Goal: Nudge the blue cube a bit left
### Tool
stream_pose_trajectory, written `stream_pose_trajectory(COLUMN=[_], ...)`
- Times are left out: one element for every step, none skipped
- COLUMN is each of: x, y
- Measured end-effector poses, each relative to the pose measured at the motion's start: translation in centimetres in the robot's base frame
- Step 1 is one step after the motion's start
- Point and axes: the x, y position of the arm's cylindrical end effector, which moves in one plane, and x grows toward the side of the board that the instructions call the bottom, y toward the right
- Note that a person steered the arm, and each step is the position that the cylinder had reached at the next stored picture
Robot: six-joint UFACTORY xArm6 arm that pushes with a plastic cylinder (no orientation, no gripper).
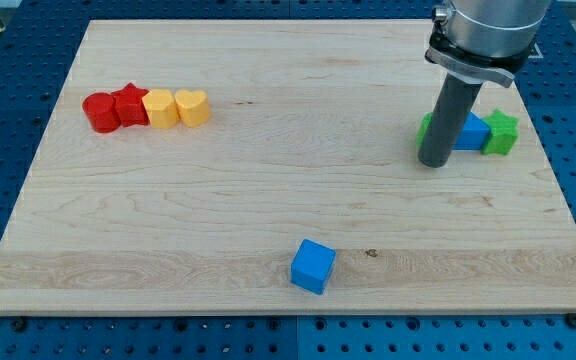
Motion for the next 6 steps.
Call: stream_pose_trajectory(x=[0.1,4.2,9.9,13.7,15.4,16.3], y=[0.5,-0.3,-0.4,-3.2,-8.7,-11.3])
